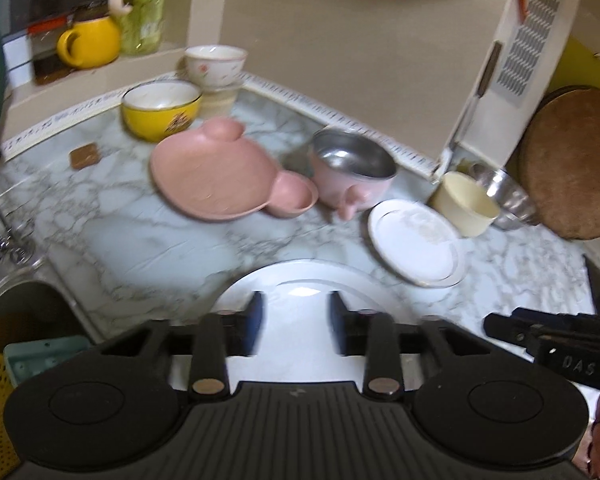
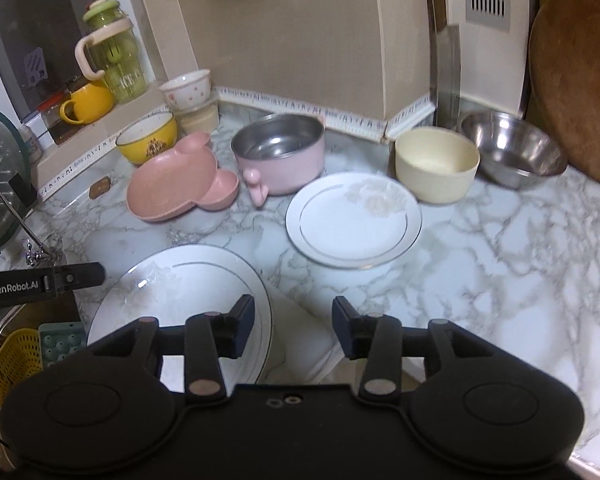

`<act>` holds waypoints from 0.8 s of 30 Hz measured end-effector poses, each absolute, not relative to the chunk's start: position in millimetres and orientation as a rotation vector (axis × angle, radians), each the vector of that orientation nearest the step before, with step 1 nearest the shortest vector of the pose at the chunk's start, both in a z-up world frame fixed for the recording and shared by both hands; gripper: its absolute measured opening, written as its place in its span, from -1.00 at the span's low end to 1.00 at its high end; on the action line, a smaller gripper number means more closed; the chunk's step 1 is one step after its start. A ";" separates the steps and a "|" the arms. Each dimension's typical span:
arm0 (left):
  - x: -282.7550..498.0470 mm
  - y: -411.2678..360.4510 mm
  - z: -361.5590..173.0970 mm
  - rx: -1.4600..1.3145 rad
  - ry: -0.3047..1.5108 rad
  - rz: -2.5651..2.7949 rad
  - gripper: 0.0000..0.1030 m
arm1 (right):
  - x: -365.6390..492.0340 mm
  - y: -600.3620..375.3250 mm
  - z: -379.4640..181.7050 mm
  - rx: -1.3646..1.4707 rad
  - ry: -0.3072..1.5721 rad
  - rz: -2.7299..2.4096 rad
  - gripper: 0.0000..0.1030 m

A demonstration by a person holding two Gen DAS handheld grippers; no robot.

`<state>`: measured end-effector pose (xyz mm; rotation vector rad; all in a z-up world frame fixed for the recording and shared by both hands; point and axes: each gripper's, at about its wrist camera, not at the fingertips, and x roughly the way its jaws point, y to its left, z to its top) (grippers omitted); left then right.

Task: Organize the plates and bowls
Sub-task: 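Open both grippers and lift them off the large plate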

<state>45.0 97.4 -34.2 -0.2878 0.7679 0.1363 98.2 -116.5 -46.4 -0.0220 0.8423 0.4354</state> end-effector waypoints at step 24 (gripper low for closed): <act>111.8 23.0 -24.8 -0.158 0.743 -0.021 0.52 | 128.0 -173.1 -25.0 -0.080 0.671 0.288 0.99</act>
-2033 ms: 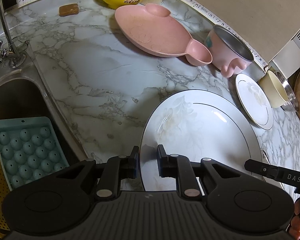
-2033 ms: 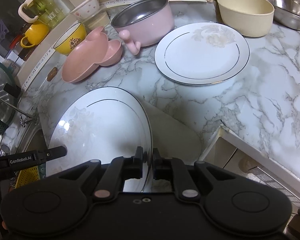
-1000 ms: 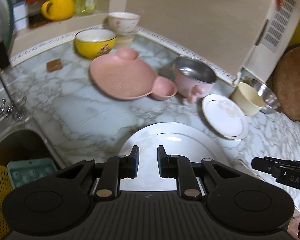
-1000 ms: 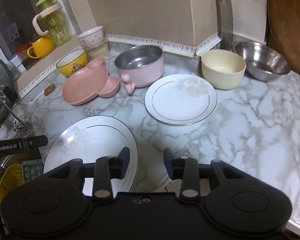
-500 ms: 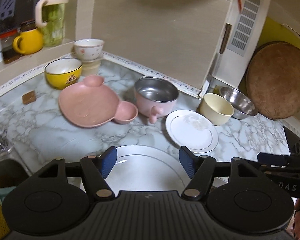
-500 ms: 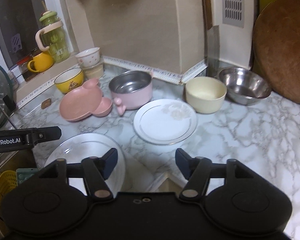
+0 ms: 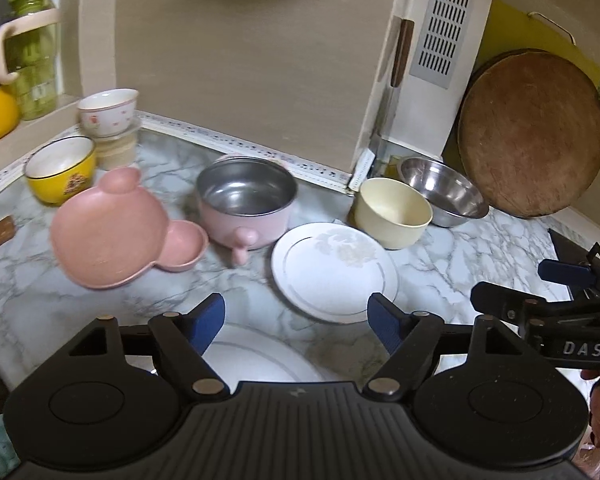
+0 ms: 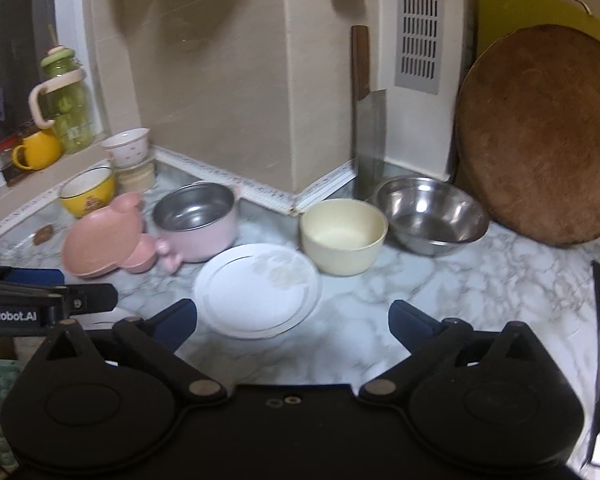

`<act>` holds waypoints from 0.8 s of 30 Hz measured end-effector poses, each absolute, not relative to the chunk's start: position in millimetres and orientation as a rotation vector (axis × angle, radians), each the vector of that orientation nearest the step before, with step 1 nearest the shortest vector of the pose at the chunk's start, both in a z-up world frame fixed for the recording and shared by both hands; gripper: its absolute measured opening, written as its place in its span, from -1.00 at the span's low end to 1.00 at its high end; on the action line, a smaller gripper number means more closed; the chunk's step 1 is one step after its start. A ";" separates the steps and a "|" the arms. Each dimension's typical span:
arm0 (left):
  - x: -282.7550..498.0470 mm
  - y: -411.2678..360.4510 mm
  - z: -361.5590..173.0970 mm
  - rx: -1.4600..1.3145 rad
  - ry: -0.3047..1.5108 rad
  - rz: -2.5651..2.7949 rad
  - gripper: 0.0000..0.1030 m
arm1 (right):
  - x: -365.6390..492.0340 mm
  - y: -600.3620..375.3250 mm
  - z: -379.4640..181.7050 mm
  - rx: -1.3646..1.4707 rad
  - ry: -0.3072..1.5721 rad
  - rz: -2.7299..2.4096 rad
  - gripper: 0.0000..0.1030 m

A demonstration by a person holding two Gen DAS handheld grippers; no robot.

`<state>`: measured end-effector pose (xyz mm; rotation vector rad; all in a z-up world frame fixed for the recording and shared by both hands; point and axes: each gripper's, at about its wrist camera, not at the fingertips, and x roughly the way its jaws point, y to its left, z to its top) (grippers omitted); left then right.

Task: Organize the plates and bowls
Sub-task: 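Open both grippers and lift them off the large plate, then close both grippers on the rim of the smaller gold-rimmed white plate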

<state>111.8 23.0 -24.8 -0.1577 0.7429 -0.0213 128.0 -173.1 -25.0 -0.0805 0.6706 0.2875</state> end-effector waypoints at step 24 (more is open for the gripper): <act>231.9 17.5 -91.1 -0.189 0.952 0.077 0.51 | 258.3 -194.0 -101.1 -0.003 0.923 0.340 0.82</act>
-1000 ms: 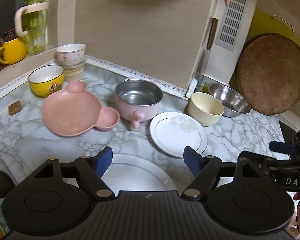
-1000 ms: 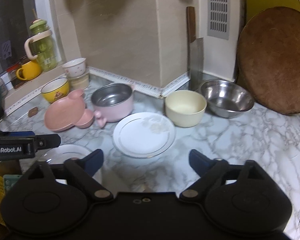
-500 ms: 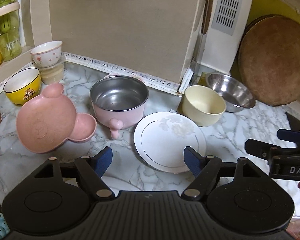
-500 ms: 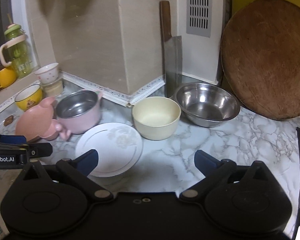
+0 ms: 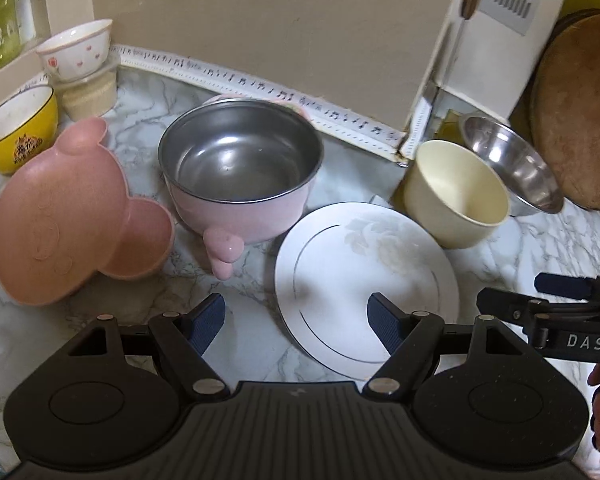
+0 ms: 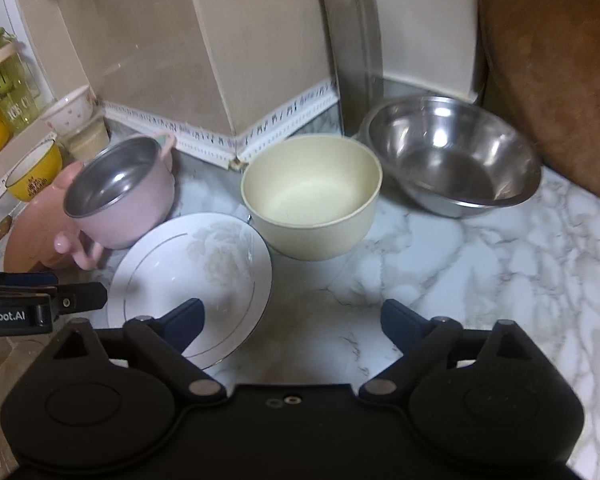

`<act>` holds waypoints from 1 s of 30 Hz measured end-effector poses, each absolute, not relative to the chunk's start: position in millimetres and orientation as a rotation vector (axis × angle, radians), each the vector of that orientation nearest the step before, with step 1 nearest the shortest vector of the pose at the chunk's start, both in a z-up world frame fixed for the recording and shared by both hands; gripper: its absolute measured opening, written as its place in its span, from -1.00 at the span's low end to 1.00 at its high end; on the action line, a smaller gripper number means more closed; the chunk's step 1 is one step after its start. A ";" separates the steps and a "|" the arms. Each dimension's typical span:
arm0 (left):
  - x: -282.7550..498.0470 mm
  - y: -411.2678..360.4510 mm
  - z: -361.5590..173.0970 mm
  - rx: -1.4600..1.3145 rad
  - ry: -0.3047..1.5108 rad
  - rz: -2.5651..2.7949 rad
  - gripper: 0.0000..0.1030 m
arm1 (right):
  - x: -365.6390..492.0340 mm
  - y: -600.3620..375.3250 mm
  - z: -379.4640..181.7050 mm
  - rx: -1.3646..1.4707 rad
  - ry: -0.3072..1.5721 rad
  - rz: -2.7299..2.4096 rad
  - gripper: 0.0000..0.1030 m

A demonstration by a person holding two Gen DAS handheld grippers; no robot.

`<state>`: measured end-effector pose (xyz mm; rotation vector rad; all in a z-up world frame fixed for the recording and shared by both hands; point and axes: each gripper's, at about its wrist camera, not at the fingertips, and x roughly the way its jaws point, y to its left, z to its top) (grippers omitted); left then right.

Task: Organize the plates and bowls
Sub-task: 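Close both grippers on the rim of the smaller gold-rimmed white plate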

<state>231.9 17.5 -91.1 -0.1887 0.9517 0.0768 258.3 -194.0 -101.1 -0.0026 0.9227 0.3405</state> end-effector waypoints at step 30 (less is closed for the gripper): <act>252.6 42.8 -123.4 -0.433 1.030 0.151 -0.47 | 322.6 -199.1 -136.0 0.232 1.111 0.474 -0.66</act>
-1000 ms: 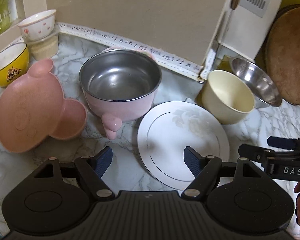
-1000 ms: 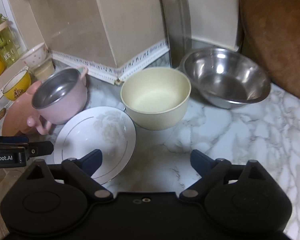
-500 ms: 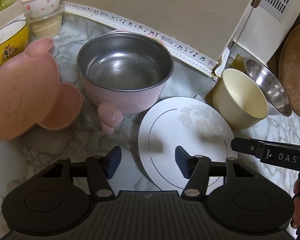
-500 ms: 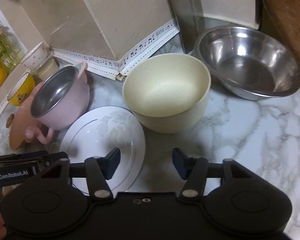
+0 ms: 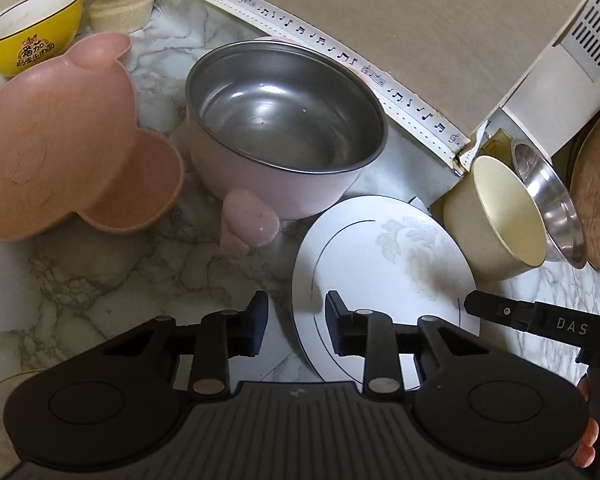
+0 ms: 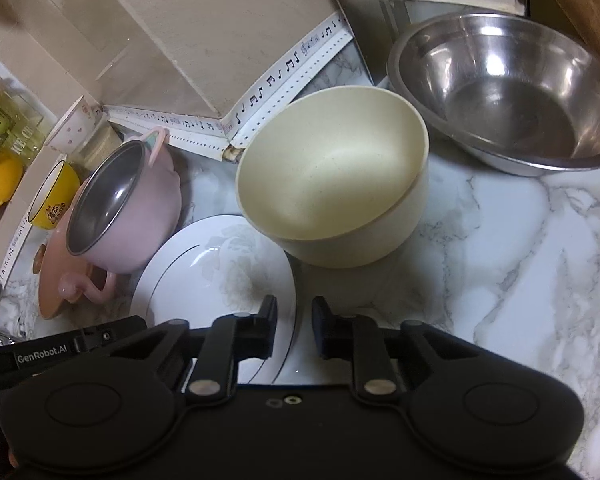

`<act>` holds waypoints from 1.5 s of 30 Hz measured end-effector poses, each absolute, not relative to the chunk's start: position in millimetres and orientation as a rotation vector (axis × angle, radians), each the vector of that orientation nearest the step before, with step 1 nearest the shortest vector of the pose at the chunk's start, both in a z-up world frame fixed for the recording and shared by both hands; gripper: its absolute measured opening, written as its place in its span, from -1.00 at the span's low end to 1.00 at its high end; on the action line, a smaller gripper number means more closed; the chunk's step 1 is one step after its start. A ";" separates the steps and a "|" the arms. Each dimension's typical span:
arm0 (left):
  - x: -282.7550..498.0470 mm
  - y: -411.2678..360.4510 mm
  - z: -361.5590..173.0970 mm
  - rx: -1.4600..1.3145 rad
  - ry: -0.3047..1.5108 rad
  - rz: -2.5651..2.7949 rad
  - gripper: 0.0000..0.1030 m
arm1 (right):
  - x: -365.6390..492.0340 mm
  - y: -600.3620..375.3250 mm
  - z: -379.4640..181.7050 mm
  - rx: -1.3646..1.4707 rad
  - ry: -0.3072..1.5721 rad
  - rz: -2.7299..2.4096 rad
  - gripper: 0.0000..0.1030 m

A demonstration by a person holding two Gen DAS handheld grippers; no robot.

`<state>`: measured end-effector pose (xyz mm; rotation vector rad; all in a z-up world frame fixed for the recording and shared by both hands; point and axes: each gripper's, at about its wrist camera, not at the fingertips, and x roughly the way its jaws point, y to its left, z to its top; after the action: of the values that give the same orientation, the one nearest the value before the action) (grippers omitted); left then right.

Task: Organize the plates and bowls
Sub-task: 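Close both grippers on the rim of the smaller gold-rimmed white plate, then carry the smaller plate and lower it onto the large white plate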

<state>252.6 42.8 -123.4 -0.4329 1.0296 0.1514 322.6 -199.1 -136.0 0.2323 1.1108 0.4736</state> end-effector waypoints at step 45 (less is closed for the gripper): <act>182.0 63.2 -78.8 -0.502 1.009 0.089 -0.85 | 261.8 -204.5 -94.5 0.307 1.052 0.515 -0.89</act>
<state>182.0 63.2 -78.8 -0.5018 1.0094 0.0886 261.8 -204.6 -94.5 0.3070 1.0520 0.5146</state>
